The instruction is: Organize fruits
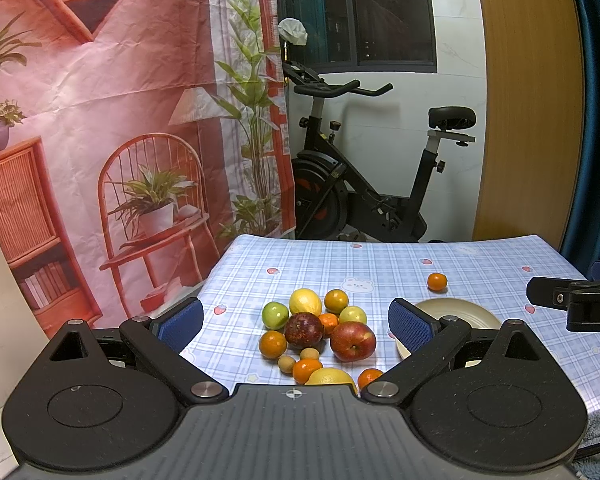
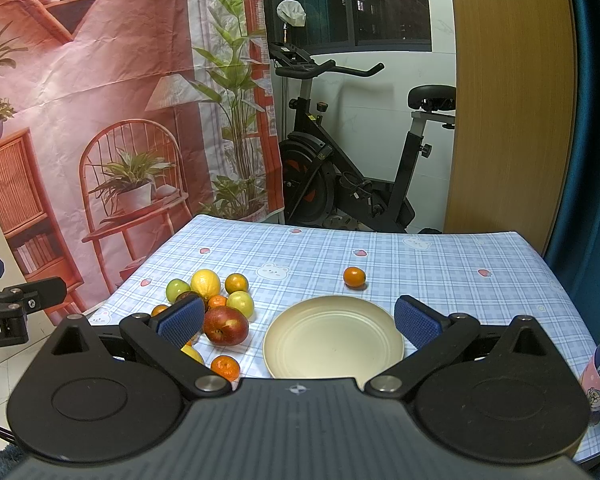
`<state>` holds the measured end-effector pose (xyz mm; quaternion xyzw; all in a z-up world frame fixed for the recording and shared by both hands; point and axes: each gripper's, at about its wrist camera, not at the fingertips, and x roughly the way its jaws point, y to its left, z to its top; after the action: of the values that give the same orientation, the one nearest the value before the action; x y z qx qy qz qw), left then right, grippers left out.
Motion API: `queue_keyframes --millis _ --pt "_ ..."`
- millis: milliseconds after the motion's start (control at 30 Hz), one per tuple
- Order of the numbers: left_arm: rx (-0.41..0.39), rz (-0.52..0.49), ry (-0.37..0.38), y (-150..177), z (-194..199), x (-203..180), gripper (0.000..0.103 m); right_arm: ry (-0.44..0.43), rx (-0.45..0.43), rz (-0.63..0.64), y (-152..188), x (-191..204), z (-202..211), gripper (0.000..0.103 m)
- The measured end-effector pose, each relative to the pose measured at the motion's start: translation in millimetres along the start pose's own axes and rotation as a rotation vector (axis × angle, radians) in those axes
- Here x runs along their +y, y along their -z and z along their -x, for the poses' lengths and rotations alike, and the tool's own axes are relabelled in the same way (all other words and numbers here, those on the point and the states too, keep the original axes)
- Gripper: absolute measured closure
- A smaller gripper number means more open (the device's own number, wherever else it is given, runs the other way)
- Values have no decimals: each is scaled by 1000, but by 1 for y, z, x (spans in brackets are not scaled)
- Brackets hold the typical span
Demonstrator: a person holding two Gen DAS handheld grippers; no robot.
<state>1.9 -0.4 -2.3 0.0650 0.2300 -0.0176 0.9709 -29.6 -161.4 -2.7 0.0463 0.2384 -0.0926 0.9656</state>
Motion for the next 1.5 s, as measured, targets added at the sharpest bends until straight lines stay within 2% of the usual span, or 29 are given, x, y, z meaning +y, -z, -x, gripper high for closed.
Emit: queue_keyframes --millis 767,1133,1233,1333,1400,1500 --pt "10 -6 12 0 -5 -2 3 -7 -2 6 -1 -1 -1 0" --pt "41 19 -34 -11 -34 15 3 -67 -116 123 -12 14 -15 0" --pt "23 -16 -53 -13 -41 16 3 -104 -130 91 -18 10 -26 0" --pt "-2 -32 -86 -16 -48 19 3 -200 -171 39 -23 -2 -37 0" --pt "3 -17 -93 -18 -53 23 4 -199 -188 31 -26 -5 -46 0" --pt "-23 -20 -56 -20 -59 27 7 -187 -196 40 -34 -8 -59 0"
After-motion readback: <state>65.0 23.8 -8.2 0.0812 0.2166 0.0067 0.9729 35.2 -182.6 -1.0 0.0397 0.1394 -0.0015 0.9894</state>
